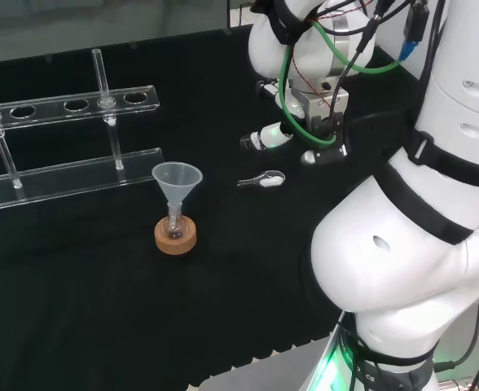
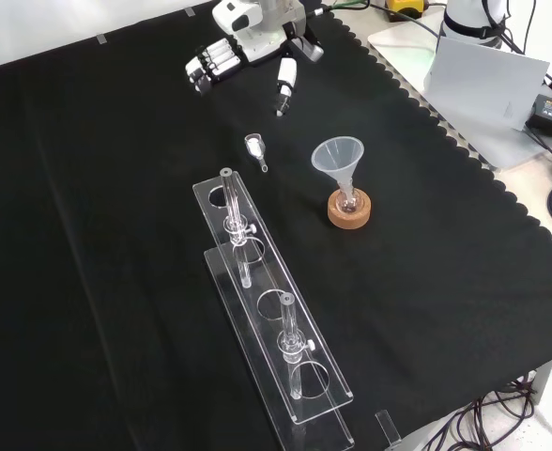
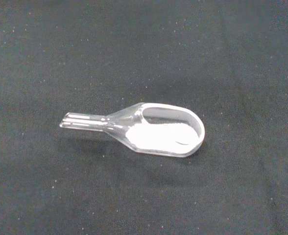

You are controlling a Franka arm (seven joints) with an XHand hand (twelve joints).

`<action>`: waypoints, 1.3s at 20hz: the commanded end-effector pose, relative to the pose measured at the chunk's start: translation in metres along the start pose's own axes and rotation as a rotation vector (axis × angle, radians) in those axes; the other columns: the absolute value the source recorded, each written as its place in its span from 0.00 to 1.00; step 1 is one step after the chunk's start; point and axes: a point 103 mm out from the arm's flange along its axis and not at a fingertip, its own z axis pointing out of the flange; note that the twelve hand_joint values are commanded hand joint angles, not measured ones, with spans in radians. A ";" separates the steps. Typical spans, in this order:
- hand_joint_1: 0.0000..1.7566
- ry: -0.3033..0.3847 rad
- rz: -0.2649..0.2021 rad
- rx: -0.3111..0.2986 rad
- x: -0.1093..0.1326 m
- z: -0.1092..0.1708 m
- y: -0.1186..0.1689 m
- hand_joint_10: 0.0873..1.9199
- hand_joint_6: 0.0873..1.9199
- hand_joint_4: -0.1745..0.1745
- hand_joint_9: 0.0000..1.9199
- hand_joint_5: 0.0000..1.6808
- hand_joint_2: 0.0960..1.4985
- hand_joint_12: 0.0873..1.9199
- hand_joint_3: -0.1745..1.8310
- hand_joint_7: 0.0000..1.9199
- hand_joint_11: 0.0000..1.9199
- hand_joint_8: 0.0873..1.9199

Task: Pick up the weighing funnel.

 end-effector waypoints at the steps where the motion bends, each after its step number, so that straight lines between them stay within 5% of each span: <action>1: 0.23 -0.003 -0.058 0.076 0.011 0.051 0.000 0.00 0.00 0.62 0.00 0.00 0.44 0.00 0.09 0.00 0.00 0.00; 26: 0.28 0.009 -0.063 0.169 0.013 0.086 -0.003 0.00 0.00 0.59 0.01 0.00 0.47 0.00 0.10 0.03 0.02 0.00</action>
